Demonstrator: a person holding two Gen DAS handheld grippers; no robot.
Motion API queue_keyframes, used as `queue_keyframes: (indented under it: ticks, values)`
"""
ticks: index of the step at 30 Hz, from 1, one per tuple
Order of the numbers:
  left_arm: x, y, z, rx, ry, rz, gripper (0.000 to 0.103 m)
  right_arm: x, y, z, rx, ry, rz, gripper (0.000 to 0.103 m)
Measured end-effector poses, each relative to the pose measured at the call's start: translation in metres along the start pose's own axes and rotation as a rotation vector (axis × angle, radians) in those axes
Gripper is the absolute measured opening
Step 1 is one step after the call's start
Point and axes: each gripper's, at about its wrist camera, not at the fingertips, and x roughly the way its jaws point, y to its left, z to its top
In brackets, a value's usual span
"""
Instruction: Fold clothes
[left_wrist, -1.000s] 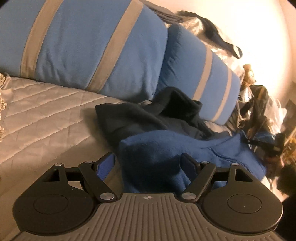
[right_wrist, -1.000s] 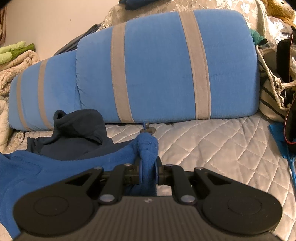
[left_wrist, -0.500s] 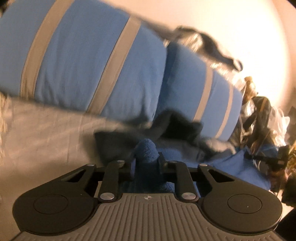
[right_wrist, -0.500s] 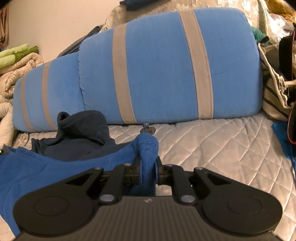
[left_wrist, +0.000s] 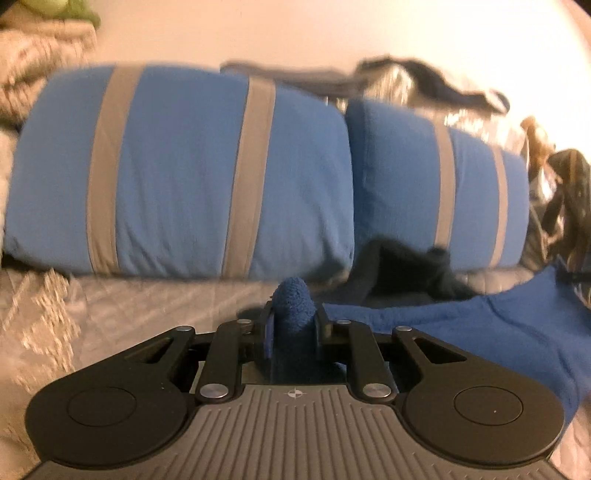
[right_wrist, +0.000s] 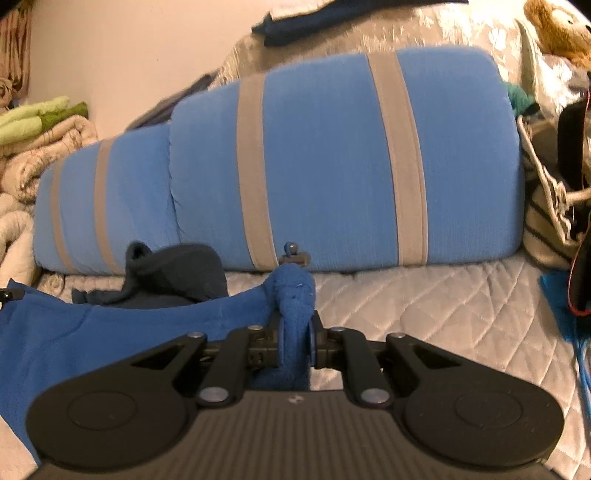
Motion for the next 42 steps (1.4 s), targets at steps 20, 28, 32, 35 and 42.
queue_keyframes:
  ticks: [20,28,32,35,42]
  values:
    - [0.097,-0.047,0.002,0.221,0.135,0.349,0.044,0.068,0.046,0.027,-0.209,0.106,-0.319,0.056]
    - [0.038,-0.046,0.000,0.152,0.060,0.417,0.076,0.052,0.076,0.019,-0.258,0.100,-0.388,0.103]
    - [0.009,-0.052,-0.004,0.103,0.031,0.382,0.076,0.038,0.086,0.012,-0.206,0.105,-0.384,0.103]
    - [-0.006,-0.061,-0.007,0.101,0.007,0.372,0.076,0.028,0.097,0.009,-0.196,0.098,-0.378,0.103]
    - [-0.035,-0.078,-0.015,0.110,-0.032,0.319,0.076,-0.001,0.121,0.001,-0.195,0.066,-0.304,0.103]
